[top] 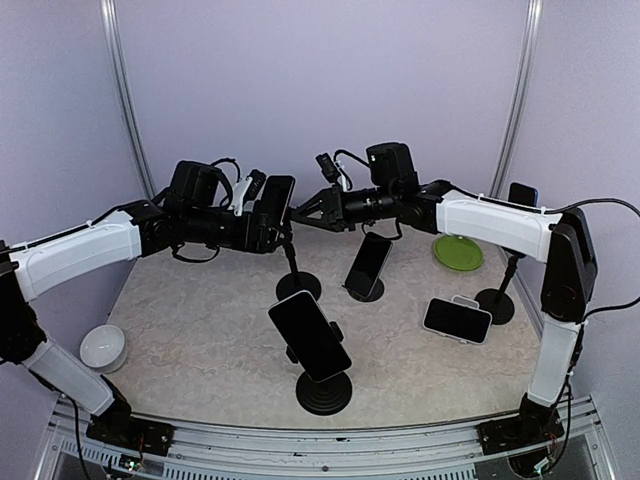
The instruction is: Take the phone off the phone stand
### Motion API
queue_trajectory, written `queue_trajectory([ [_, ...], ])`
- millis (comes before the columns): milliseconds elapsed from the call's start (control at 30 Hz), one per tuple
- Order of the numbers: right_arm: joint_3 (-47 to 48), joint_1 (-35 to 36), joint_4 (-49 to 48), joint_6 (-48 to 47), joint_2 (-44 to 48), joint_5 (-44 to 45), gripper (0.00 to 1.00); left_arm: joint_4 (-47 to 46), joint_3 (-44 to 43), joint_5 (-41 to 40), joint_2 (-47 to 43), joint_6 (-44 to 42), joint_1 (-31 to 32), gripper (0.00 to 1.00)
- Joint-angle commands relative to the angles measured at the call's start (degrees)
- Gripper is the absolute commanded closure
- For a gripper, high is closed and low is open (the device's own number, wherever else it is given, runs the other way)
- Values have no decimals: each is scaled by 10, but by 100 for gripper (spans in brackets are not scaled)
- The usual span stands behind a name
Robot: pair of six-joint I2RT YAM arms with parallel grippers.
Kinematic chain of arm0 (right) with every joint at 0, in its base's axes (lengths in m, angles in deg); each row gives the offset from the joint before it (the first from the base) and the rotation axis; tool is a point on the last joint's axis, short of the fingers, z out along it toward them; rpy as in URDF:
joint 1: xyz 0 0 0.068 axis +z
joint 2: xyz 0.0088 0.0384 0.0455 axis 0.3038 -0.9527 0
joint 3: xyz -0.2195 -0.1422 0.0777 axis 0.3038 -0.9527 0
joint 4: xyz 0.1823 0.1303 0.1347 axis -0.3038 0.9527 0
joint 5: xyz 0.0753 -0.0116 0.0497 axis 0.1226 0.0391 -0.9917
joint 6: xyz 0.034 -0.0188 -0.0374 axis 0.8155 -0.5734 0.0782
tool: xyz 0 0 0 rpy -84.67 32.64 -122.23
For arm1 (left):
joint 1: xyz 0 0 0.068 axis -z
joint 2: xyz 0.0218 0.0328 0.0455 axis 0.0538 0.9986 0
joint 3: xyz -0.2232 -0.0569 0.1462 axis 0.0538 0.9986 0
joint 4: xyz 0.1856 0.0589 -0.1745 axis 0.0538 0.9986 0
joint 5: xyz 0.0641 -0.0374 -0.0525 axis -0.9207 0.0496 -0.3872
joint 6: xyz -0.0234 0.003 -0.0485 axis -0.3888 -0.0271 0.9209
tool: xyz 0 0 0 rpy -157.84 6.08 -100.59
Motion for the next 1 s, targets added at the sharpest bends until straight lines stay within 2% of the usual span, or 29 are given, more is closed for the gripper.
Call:
queue_trajectory([
  [0,11,-26,48,-2,15,-10,100,-76,-5,15,-27,39,-18,65],
  [467,16,-25,43,7,1,7,100,-83,-101,74,7,58,59,66],
  [600,16,-25,39,9,-2,8,100,-73,-114,59,4,66,63,66],
  [700,15,-25,40,8,-1,9,100,-41,-128,18,-18,67,38,66],
  [967,15,-25,37,3,3,1,100,136,-120,-37,-84,58,-119,65],
])
